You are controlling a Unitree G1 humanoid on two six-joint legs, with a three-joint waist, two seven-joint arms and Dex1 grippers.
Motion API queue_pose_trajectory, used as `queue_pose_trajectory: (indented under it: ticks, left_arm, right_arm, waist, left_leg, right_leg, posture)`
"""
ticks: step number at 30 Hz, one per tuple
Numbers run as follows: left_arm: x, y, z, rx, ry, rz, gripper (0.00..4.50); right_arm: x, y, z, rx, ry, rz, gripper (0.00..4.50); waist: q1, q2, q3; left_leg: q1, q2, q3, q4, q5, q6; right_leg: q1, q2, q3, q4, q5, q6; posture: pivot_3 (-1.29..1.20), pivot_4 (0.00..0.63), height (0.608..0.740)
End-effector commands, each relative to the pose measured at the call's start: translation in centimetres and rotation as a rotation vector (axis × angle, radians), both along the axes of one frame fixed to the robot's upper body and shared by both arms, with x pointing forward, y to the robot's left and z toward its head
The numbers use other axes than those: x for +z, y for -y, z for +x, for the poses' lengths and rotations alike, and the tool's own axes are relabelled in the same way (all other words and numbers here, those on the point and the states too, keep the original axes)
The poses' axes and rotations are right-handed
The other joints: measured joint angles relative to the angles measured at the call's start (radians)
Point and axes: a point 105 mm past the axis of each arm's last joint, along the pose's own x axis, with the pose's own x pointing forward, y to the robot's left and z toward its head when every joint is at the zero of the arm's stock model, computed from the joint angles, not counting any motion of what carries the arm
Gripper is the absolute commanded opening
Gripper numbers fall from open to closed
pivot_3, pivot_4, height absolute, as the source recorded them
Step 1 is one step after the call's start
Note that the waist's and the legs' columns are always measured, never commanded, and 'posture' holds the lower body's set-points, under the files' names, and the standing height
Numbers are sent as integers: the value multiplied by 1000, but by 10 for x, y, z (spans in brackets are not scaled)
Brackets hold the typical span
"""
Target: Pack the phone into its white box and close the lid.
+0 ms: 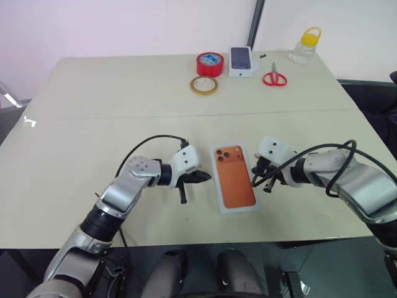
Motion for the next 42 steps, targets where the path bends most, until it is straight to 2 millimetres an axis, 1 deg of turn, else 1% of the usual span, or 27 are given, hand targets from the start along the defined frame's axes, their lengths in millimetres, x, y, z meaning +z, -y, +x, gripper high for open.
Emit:
queue_pose_trajectory:
  ticks: [1,4,7,10,13,15,17,19,26,29,31,33,34,36,38,40,42]
  left_arm:
    - [17,-5,10,35,54,-47,25]
    - [30,-7,15,56,63,-103,25]
    - [43,-6,21,75,67,-160,25]
    - [52,-2,25,74,82,-190,25]
    - [57,3,27,63,95,-204,25]
    - [55,10,34,72,113,-177,25]
    - [48,15,41,88,121,-139,25]
    - [40,17,45,95,116,-108,25]
    - [11,20,52,109,77,15,25]
    - [3,18,53,122,62,47,25]
    - [1,17,55,137,70,51,25]
    - [11,17,57,151,74,-8,25]
    - [17,17,57,153,77,-43,25]
    - [37,17,48,103,86,-146,25]
    - [46,13,36,48,87,-181,25]
    - [44,7,26,10,76,-155,25]
    - [37,1,16,-26,60,-113,25]
  right_arm:
    - [18,4,4,7,79,-2,18]
    - [25,17,8,-16,104,-16,18]
    - [32,24,7,-2,116,-6,18]
    - [33,24,-1,54,111,-2,18]
    - [32,20,-8,96,101,12,18]
    - [28,10,-22,167,72,39,18]
    - [24,3,-33,215,46,52,18]
    - [21,1,-38,227,32,61,18]
    - [13,-5,-43,219,5,70,18]
    - [10,-5,-43,208,0,67,18]
    - [9,-5,-43,200,-1,67,18]
    - [9,-3,-42,190,-2,65,18]
    - [9,-2,-42,188,-3,64,18]
    - [10,4,-41,172,-1,55,18]
    - [8,12,-35,129,3,44,18]
    - [5,17,-30,96,8,34,18]
    - [3,20,-26,68,9,34,18]
  waist:
    - [0,0,0]
    - [2,0,0]
    - [2,0,0]
    - [2,0,0]
    - [-1,0,0]
    - [1,0,0]
    - [2,0,0]
    - [1,0,0]
    - [4,-1,0]
    - [5,-1,-1]
    - [5,-1,-1]
    - [5,-1,-1]
    - [5,-1,-1]
    - [2,-1,-1]
    - [-4,-1,-1]
    - [-3,-1,-1]
    - [-1,-1,-1]
  left_leg:
    - [0,0,0,0,0,0]
    - [0,0,0,0,0,0]
    - [0,0,0,0,0,0]
    - [0,0,0,0,0,0]
    - [0,0,0,0,0,0]
    - [0,0,0,0,0,0]
    - [0,0,0,0,0,0]
    - [0,0,0,1,0,0]
    - [1,0,0,1,0,0]
    - [1,0,0,1,0,0]
    - [2,0,0,1,0,0]
    - [2,0,0,2,0,0]
    - [2,0,0,2,0,0]
    - [2,0,0,2,0,0]
    - [2,0,0,1,0,0]
    - [2,0,0,0,0,-1]
    - [2,0,0,0,1,-1]
  right_leg:
    - [0,0,0,0,0,0]
    - [0,0,0,0,0,0]
    - [0,0,0,0,0,0]
    - [0,0,0,0,0,0]
    - [0,0,0,0,0,0]
    - [0,0,0,0,0,0]
    - [1,0,-1,0,0,0]
    - [1,0,-1,0,0,0]
    - [2,0,-1,0,0,0]
    - [3,0,-1,0,0,0]
    - [3,0,-1,0,0,0]
    - [4,0,-1,0,0,0]
    - [4,0,-1,0,0,0]
    - [4,0,-1,0,0,0]
    - [3,0,-1,0,0,0]
    - [2,0,0,0,0,0]
    - [2,0,-1,1,0,0]
  posture:
    - [0,150,740]
    - [0,150,740]
    - [0,150,740]
    - [0,150,740]
    - [0,150,740]
    - [0,150,740]
    - [0,150,740]
    - [0,150,740]
    - [0,150,740]
    - [0,150,740]
    - [0,150,740]
    - [0,150,740]
    - [0,150,740]
    - [0,150,740]
    - [0,150,740]
    - [0,150,740]
    - [0,150,740]
